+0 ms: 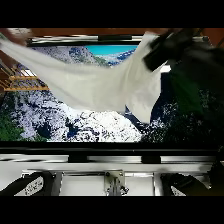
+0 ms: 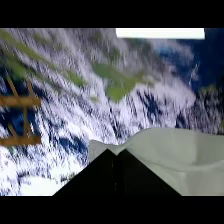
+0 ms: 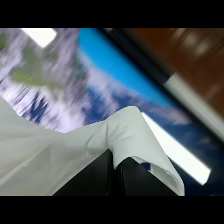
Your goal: Fold the shirts.
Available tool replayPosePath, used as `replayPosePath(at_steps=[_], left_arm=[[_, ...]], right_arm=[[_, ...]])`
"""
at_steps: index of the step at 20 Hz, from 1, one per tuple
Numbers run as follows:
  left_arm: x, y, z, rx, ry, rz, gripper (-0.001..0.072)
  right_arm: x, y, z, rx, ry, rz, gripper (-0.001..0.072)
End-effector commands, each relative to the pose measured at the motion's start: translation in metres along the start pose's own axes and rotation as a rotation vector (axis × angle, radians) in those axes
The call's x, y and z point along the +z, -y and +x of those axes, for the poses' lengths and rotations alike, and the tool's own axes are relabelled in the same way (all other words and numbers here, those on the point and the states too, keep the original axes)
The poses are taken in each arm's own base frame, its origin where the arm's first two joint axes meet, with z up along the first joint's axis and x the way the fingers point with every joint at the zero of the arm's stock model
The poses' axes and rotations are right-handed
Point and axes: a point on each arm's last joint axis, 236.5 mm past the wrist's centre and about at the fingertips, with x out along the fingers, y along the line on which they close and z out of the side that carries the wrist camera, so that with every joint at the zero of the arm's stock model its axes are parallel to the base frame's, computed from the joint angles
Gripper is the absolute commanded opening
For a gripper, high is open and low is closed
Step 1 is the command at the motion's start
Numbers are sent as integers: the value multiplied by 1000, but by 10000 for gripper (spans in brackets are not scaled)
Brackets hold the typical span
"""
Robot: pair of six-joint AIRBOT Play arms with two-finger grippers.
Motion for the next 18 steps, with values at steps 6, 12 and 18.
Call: replayPosePath(at_steps=[6,12,18], left_arm=[[76,-20,-166,244,428,-13,27],[60,-34,-170,308,394,-24,28],[-3,-44,-132,293,104,-77,28]], right_arm=[[106,106,-206,-370,377,17,47],[72,110,-221,-381,252,45,47],[28,82,-200,-254,76,235,47]])
